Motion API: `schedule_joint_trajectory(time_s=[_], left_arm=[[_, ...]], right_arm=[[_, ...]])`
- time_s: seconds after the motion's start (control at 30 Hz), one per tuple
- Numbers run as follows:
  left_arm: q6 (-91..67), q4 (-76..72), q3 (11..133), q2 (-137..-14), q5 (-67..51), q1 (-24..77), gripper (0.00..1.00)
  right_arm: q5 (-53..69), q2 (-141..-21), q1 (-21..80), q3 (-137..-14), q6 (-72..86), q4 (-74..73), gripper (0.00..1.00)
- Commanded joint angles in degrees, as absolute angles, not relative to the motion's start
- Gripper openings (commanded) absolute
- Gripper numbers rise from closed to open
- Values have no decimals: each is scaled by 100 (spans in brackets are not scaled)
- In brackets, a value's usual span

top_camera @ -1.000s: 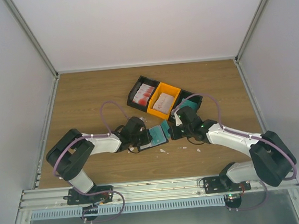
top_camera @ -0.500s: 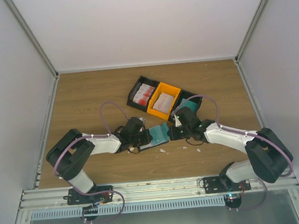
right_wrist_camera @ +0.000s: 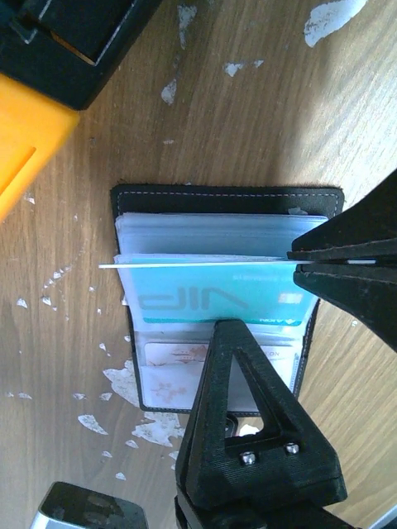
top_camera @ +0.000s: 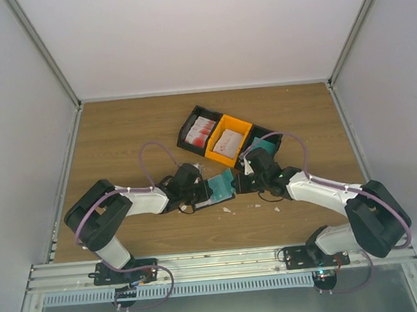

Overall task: Put the credit cards into the card holder
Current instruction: Insert the credit card into the card holder.

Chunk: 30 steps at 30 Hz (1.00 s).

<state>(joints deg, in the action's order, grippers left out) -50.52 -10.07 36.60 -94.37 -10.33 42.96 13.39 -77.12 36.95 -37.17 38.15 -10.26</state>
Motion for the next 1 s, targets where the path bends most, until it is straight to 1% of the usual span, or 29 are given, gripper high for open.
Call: schedule_joint_trajectory(time_s=[0.0,0.17,0.37,0.47,0.67,0.97], left_arm=[[-5027,-784,3461,-9671,-890,4263,1],[-5038,-822,3416,-9643,-883,4263,1],[-5046,-851,3386,-9649,-884,4263,1],[-5062,-857,3383,-9650,-888,4263,1],[-5070,-869,3391,-9667,-888,4263,1],[-5105,-939,3324,-9683,-925,4263,1]], right_arm=[[1575,-7744,3718,-3584,3920,-777,0],[1542,-7902,3718,-3563,3991,-727,0],[851,-7630,3716,-3570,4144,-1065,1],[694,-7559,3710,-3598,4079,-1173,1],[1113,-7685,3692,-3582,4006,-939,0],[1360,-7922,3674,-3595,3986,-781,0]])
